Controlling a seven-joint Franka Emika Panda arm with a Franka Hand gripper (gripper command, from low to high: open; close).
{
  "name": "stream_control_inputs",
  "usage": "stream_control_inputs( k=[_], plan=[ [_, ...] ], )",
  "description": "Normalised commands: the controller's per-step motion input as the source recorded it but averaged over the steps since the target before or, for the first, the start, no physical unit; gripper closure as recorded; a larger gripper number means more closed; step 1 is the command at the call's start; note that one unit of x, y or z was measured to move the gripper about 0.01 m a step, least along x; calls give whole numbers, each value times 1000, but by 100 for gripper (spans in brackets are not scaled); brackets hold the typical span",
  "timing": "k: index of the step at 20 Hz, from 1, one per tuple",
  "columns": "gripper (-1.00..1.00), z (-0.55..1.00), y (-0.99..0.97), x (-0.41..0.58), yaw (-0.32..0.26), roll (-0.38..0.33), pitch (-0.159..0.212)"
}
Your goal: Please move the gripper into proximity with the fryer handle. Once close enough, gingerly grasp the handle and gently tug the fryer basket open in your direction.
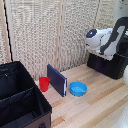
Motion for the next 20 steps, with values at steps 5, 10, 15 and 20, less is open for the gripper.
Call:
stream_control_inputs(
  k=[5,10,15,20],
  plan=[
    [100,-59,22,63,-37,-17,58],
    [100,90,489,23,-82,172,98],
    [100,89,481,23,-53,311,155],
    [100,121,497,70,-72,304,127]
  ],
)
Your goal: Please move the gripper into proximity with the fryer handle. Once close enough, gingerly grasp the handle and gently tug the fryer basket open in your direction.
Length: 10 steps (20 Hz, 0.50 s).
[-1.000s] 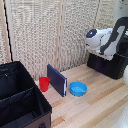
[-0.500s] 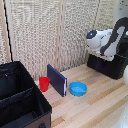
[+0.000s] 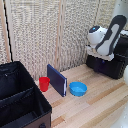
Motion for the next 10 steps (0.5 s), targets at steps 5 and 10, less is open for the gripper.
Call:
stream_control_inputs(
  k=[5,10],
  plan=[
    [100,-124,949,-89,-11,46,-134],
    [100,-173,971,25,-27,16,-133]
  ],
)
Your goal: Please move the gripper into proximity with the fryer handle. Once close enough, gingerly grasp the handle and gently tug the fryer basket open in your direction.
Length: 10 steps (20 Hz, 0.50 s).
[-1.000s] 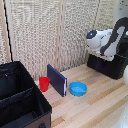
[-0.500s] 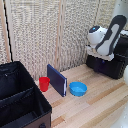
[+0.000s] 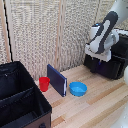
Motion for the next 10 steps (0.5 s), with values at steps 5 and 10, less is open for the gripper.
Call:
stream_control_inputs(
  k=[5,10],
  plan=[
    [100,-153,932,129,-68,1,-137],
    [100,-214,915,310,-60,0,-42]
  ],
)
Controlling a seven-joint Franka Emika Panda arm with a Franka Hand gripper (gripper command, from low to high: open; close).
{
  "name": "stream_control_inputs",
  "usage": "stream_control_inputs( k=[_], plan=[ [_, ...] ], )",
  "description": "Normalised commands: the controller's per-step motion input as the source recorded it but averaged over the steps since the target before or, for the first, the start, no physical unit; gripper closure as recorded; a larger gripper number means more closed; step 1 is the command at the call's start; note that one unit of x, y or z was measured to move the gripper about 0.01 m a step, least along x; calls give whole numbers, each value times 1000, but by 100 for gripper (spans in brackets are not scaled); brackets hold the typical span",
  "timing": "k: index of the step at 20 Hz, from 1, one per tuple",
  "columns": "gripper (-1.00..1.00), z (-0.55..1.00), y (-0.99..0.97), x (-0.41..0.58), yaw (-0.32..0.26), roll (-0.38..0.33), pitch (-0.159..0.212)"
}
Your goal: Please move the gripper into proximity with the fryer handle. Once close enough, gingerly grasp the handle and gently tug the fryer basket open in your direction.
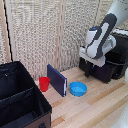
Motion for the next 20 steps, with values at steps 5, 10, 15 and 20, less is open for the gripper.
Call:
stream_control_inputs(
  k=[5,10,15,20],
  plan=[
    [-100,-141,469,392,-52,1,28],
    [-100,429,-11,-147,-53,-12,43],
    [-100,822,52,-32,-3,-26,149],
    [-100,688,175,134,-60,-47,90]
  ],
)
